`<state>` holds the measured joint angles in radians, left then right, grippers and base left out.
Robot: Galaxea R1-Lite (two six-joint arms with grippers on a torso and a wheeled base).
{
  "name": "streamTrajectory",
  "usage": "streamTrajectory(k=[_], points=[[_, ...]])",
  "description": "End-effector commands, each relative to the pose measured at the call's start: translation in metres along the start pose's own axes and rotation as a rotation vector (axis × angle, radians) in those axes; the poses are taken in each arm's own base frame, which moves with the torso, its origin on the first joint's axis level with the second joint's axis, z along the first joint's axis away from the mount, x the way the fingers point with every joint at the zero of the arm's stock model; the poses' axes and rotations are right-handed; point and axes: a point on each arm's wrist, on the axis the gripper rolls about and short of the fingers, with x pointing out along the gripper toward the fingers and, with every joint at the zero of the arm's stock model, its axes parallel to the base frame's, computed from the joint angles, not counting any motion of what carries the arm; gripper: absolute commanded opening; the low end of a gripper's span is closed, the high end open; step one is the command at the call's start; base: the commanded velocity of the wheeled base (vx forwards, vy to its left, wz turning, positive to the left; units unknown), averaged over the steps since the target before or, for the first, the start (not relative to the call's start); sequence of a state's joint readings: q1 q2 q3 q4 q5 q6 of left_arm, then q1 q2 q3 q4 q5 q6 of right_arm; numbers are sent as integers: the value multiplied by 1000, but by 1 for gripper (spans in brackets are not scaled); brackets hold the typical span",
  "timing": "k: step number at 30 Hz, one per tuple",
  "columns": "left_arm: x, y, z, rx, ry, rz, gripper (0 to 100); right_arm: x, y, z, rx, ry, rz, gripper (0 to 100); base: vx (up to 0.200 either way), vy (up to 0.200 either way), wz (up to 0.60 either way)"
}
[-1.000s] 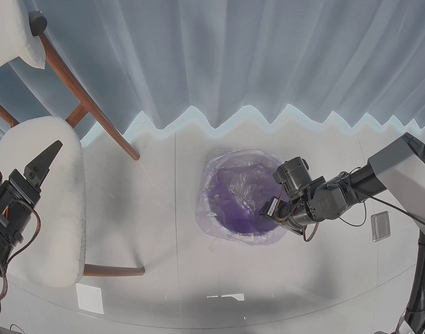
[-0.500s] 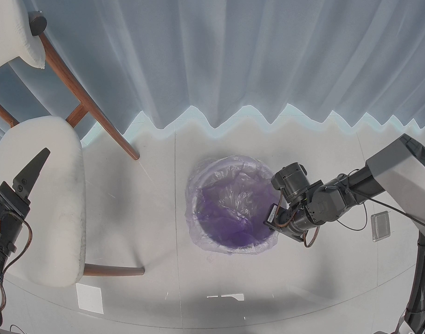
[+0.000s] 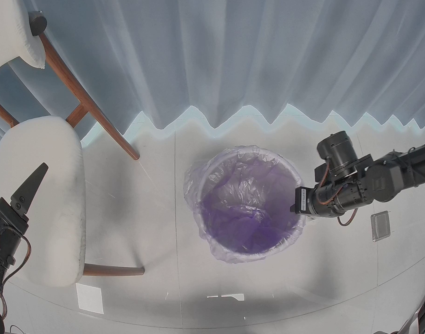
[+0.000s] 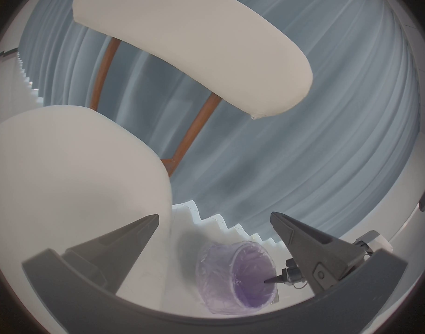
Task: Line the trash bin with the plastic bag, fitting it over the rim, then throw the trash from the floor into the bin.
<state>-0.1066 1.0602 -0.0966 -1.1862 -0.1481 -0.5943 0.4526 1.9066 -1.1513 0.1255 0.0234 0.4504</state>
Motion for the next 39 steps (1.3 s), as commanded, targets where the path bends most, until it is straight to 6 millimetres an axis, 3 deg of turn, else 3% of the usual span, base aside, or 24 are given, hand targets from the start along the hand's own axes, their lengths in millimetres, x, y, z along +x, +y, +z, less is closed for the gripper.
streamTrajectory(k=[1,10,14,21,31,39], points=[[4,-4,-3,3,46,-62,100,-58,-14,-2,-122,-71,109,0,0,0,0],[32,-17,-22,-49,228,-152,100,-85,-15,-10,-344,-89,282,0,0,0,0],[32,-21,-31,-90,358,-200,100,-91,-13,-11,-388,-99,326,0,0,0,0],[38,-21,-24,-275,432,-222,100,-102,-14,-19,-409,-95,395,0,0,0,0],[38,-6,-14,-453,582,-315,100,-102,-15,-23,-404,-91,394,0,0,0,0],[61,15,-25,-421,608,-259,100,-104,-15,-23,-402,-95,400,0,0,0,0]])
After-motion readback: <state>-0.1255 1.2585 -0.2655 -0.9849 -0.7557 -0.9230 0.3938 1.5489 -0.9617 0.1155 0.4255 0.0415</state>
